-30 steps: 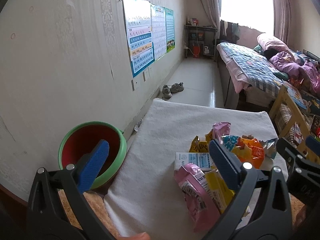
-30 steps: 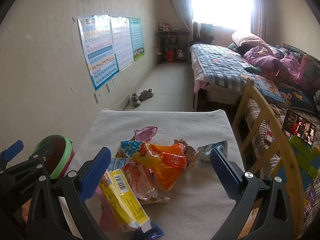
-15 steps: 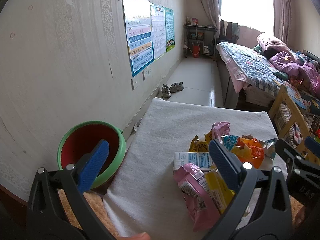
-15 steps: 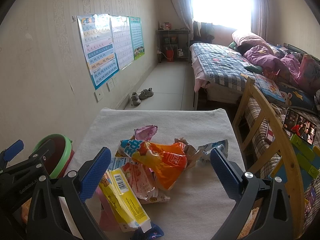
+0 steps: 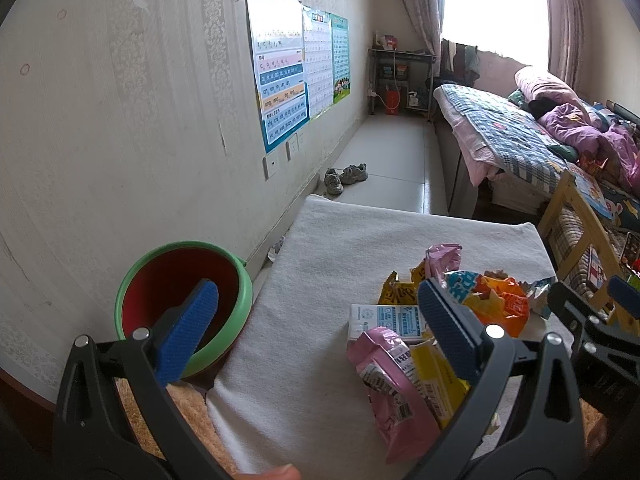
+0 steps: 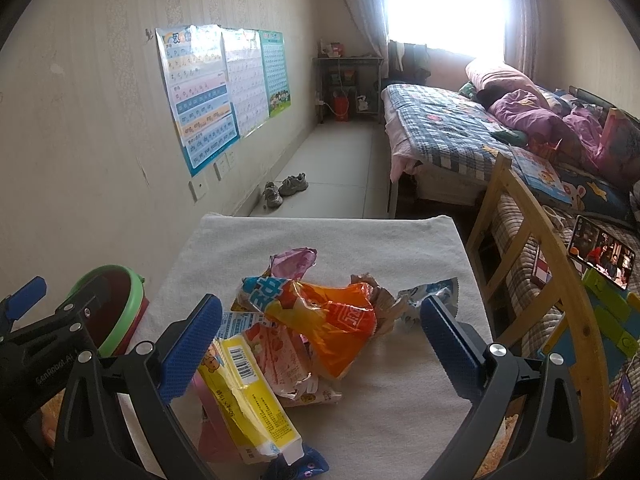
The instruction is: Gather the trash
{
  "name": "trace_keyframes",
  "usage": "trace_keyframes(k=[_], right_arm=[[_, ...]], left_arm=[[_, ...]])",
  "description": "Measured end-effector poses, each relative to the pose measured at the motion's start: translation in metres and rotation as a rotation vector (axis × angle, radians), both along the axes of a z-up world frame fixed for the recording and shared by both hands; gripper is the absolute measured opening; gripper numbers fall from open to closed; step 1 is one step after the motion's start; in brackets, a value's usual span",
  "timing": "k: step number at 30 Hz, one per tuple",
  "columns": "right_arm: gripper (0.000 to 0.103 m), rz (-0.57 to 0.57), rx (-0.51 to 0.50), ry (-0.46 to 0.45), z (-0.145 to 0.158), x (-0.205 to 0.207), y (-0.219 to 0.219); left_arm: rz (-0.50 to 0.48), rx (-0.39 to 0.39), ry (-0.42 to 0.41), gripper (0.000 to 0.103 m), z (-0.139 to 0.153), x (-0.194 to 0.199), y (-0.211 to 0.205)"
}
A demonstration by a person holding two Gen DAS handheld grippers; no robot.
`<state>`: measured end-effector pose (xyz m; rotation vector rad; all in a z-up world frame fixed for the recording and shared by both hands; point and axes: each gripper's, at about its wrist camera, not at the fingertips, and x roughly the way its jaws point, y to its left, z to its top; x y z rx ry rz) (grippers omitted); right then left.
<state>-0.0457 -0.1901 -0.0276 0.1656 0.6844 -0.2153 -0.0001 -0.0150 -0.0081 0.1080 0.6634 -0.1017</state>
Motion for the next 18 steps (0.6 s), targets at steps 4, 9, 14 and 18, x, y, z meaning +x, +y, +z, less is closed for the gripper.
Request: trace_keyframes(k=[4, 9, 14, 18], right_arm=[[0.096, -0.001, 0.001, 0.002, 0.000, 0.001, 0.000], [0.096, 0.009, -0.009, 0.001, 0.000, 0.001, 0.002], [0.096, 0.083, 0.018, 0.027, 0.000, 0.001, -0.002], [0.096, 0.132, 0.071, 0.092, -0.014, -0.003, -0.015]], left_arm=[[-0.001, 0.000, 0.004, 0.098, 0.000, 0.001, 0.000], [-0.014, -0.012, 0.026, 0.098, -0.003, 0.004, 0.000], [-0.039, -0.004, 0.061, 0.098, -0.007, 0.005, -0.001], [-0.107, -0.034, 0.110, 0.098, -0.019, 0.006, -0.001]])
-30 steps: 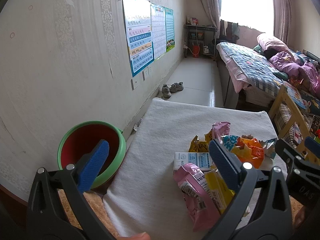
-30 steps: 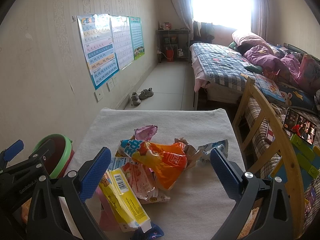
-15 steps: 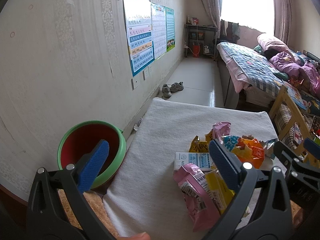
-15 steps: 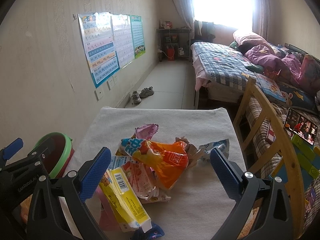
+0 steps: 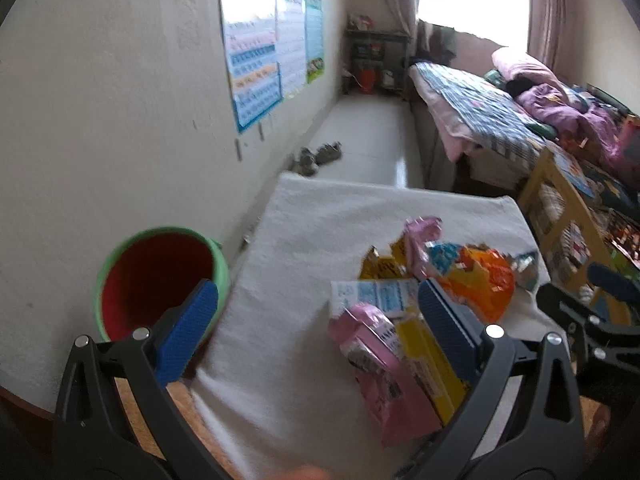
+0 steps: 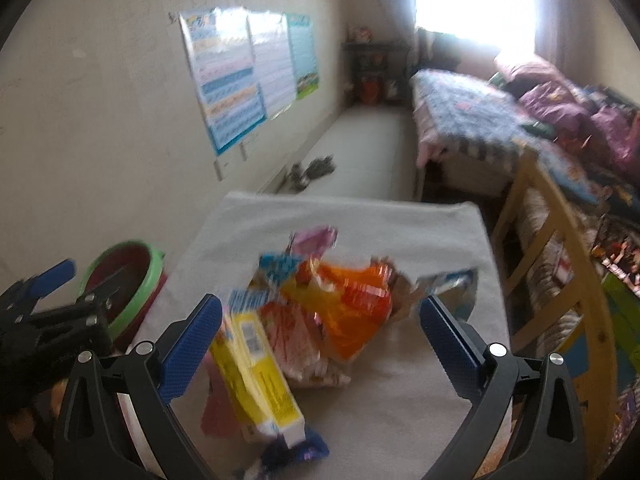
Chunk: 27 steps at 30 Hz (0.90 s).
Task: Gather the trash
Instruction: 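Grasp the yellow box with the left tool while the right tool grasps the blue wrapper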
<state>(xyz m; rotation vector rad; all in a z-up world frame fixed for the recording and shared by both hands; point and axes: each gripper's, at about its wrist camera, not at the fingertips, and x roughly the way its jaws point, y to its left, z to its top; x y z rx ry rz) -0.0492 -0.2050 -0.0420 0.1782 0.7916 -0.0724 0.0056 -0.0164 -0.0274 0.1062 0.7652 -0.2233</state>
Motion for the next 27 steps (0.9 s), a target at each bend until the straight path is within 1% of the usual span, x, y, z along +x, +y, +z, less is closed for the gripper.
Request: trace_keyframes(k=[1, 2, 5, 6, 9, 11, 12, 13, 14, 15, 16, 18, 19, 20, 22, 24, 25, 27], right_arm=[[0.096, -0.002, 0.001, 0.017, -0.005, -0.003, -0.003], [0.096, -0.014, 0.000, 0.042, -0.013, -0.006, -0.007], [0.096, -0.060, 0.027, 0.093, -0.028, -0.013, -0.021], [0.096, -0.072, 0.036, 0.100, -0.031, -0.014, -0.025], [0.096, -0.100, 0.036, 0.104, -0.030, -0.016, -0.034], [0.096, -0.110, 0.034, 0.098, -0.030, -0.017, -0.036], [0.096, -0.113, 0.038, 0.100, -0.031, -0.017, -0.038], [0.096, -0.116, 0.046, 0.107, -0.032, -0.015, -0.038], [0.095, -0.120, 0.064, 0.116, -0.035, -0.014, -0.040], [0.095, -0.122, 0.072, 0.119, -0.036, -0.013, -0.041], [0.093, -0.121, 0.076, 0.118, -0.037, -0.014, -0.042], [0.091, -0.116, 0.074, 0.113, -0.037, -0.015, -0.041], [0.090, -0.113, 0.070, 0.109, -0.036, -0.015, -0.041], [0.089, -0.108, 0.073, 0.103, -0.036, -0.015, -0.041], [0.087, -0.101, 0.084, 0.106, -0.036, -0.014, -0.040], [0.085, -0.089, 0.091, 0.107, -0.036, -0.014, -0.039], [0.085, -0.084, 0.092, 0.106, -0.036, -0.014, -0.038], [0.084, -0.073, 0.094, 0.104, -0.035, -0.013, -0.035]], left_arm=[[-0.029, -0.027, 0.033, 0.098, -0.005, 0.001, -0.001], [-0.077, -0.069, 0.084, 0.098, -0.013, 0.002, -0.005], [-0.142, -0.128, 0.202, 0.098, -0.034, 0.004, -0.017], [-0.168, -0.147, 0.266, 0.098, -0.047, 0.004, -0.026], [-0.189, -0.126, 0.341, 0.098, -0.068, 0.003, -0.041], [-0.188, -0.117, 0.350, 0.097, -0.076, 0.003, -0.045], [-0.191, -0.126, 0.359, 0.096, -0.079, 0.004, -0.047], [-0.198, -0.136, 0.364, 0.088, -0.080, 0.007, -0.048], [-0.210, -0.150, 0.370, 0.075, -0.078, 0.007, -0.048], [-0.236, -0.168, 0.378, 0.068, -0.078, 0.008, -0.050], [-0.250, -0.181, 0.381, 0.057, -0.077, 0.008, -0.050], [-0.267, -0.197, 0.370, 0.053, -0.073, 0.006, -0.051], [-0.277, -0.207, 0.362, 0.039, -0.071, 0.005, -0.051], [-0.297, -0.242, 0.357, 0.017, -0.066, 0.004, -0.049], [-0.293, -0.260, 0.348, 0.017, -0.058, 0.005, -0.043], [-0.288, -0.269, 0.327, 0.013, -0.051, 0.007, -0.035], [-0.277, -0.274, 0.320, 0.009, -0.048, 0.008, -0.029], [-0.252, -0.297, 0.319, 0.009, -0.045, 0.013, -0.017]])
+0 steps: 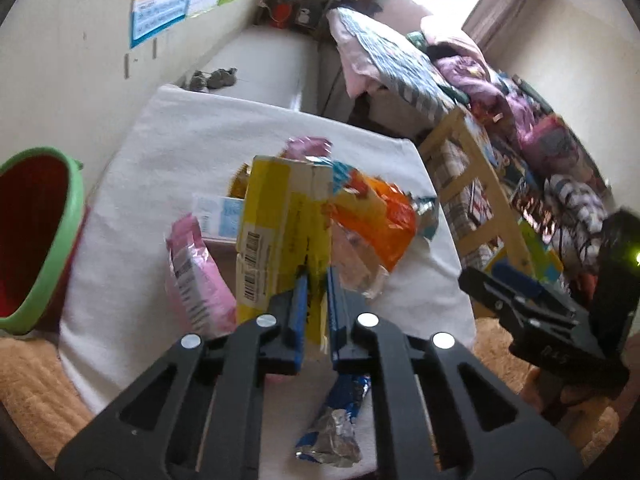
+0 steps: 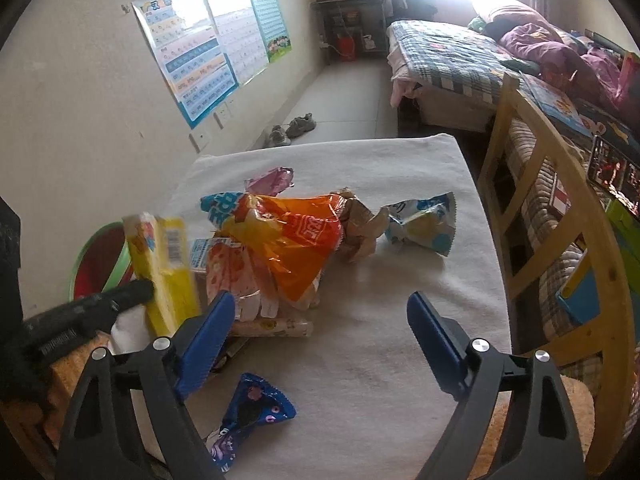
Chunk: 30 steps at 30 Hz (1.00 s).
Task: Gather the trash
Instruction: 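Grasp the yellow box with the left tool while the right tool grasps the blue wrapper, then carry both items to the red bin and open both tools to drop them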
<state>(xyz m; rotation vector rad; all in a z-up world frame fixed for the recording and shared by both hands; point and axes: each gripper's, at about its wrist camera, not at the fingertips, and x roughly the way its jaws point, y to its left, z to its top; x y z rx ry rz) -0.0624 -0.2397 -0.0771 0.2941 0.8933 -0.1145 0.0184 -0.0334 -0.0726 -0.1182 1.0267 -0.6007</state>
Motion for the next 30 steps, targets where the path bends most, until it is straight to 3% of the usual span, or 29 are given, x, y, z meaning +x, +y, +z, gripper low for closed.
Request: trace_keyframes(k=[6, 9, 18, 20, 24, 30], right_arm=[[0.083, 0.089, 0.071, 0.048, -0.009, 0.005, 0.013], [0.083, 0.141, 0.157, 0.140, -0.028, 0.005, 0.025], [0.081, 0.249, 0.214, 0.381, -0.083, -0.010, 0.068], [0.070, 0.256, 0.243, 0.411, -0.091, -0.008, 0.071], [0.022, 0.253, 0.345, 0.428, -0.105, -0.011, 0.068], [0.015, 0.265, 0.312, 0.283, -0.060, -0.015, 0.059]], left_arm=[[0.084, -0.048, -0.002, 0.008, 0.008, 0.012, 0.031], [0.116, -0.063, -0.010, 0.007, 0.011, 0.014, 0.042], [0.128, -0.095, -0.031, 0.007, 0.015, 0.012, 0.051], [0.127, -0.101, -0.035, 0.007, 0.016, 0.010, 0.054], [0.131, -0.107, -0.036, 0.007, 0.016, 0.010, 0.058], [0.165, -0.121, -0.056, 0.007, 0.024, 0.011, 0.073]])
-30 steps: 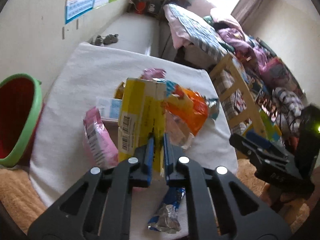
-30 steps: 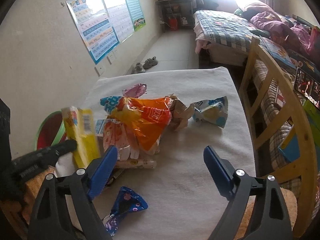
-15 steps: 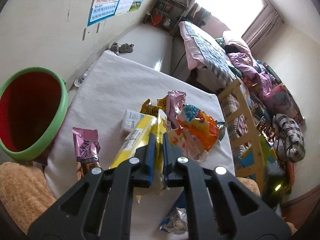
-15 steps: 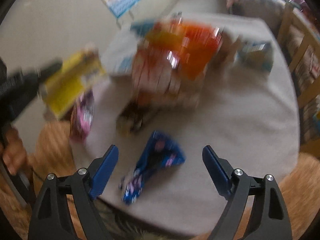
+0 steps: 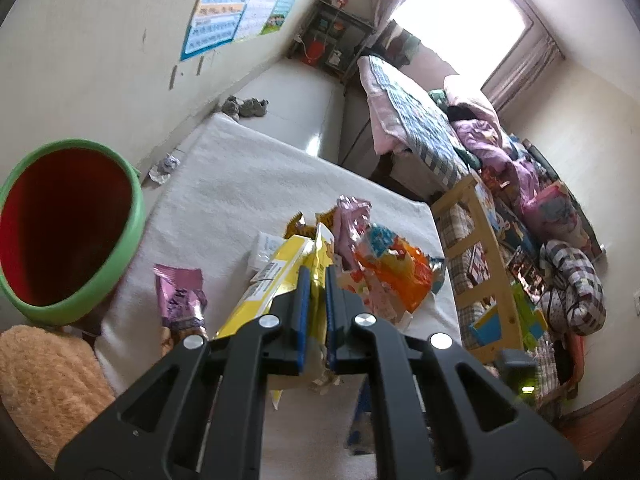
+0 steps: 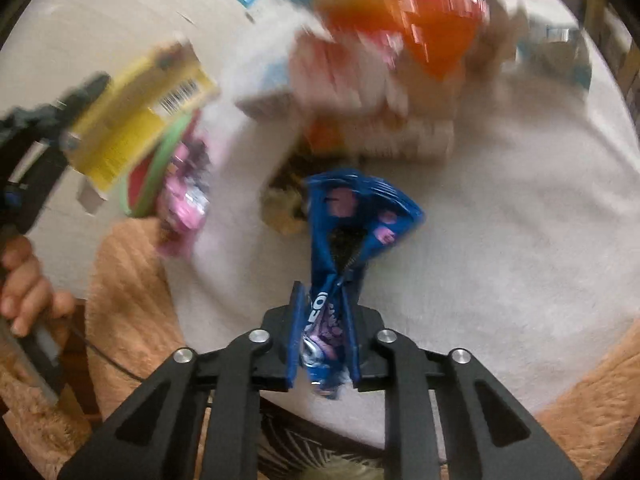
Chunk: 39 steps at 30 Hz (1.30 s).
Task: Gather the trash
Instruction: 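Carry both items to the red bin and open both tools to drop them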
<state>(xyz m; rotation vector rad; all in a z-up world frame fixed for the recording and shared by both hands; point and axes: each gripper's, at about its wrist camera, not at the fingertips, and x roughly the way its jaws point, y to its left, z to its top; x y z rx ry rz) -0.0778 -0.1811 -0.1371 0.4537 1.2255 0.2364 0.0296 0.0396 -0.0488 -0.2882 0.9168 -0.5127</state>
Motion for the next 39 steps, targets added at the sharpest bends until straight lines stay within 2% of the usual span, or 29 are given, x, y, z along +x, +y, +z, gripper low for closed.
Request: trace_keyframes(k=[7, 14, 17, 21, 27, 33, 34, 35, 37, 38, 39], right_arm=[[0.014, 0.062, 0.001, -0.165, 0.058, 0.025, 0.019], [0.014, 0.175, 0.034, -0.260, 0.084, 0.086, 0.070], [0.014, 0.207, 0.077, -0.260, 0.077, 0.125, 0.100], [0.014, 0.258, 0.102, -0.228, 0.062, 0.165, 0.144], [0.014, 0.322, 0.087, -0.180, 0.036, 0.207, 0.203], [0.019, 0.327, 0.082, -0.169, 0.023, 0.221, 0.224], [0.020, 0.324, 0.088, -0.162, 0.020, 0.224, 0.225], [0.022, 0.319, 0.094, -0.155, 0.018, 0.226, 0.227], [0.031, 0.309, 0.097, -0.148, 0.017, 0.223, 0.229], [0.039, 0.299, 0.102, -0.145, 0.015, 0.224, 0.227], [0.041, 0.291, 0.108, -0.145, 0.015, 0.224, 0.225]], left_arm=[[0.107, 0.007, -0.056, 0.007, 0.016, 0.005, 0.044], [0.302, 0.042, -0.065, 0.007, 0.012, 0.025, 0.114], [0.396, 0.096, -0.058, 0.007, 0.004, 0.037, 0.144], [0.478, 0.098, 0.000, 0.007, -0.017, 0.055, 0.178], [0.508, 0.103, 0.049, 0.007, -0.039, 0.069, 0.199], [0.527, 0.099, 0.066, 0.007, -0.052, 0.075, 0.207], [0.532, 0.093, 0.069, 0.013, -0.055, 0.074, 0.210], [0.536, 0.087, 0.074, 0.024, -0.056, 0.074, 0.211], [0.547, 0.070, 0.076, 0.039, -0.058, 0.073, 0.213], [0.556, 0.064, 0.076, 0.043, -0.058, 0.071, 0.214], [0.559, 0.061, 0.076, 0.043, -0.058, 0.070, 0.214]])
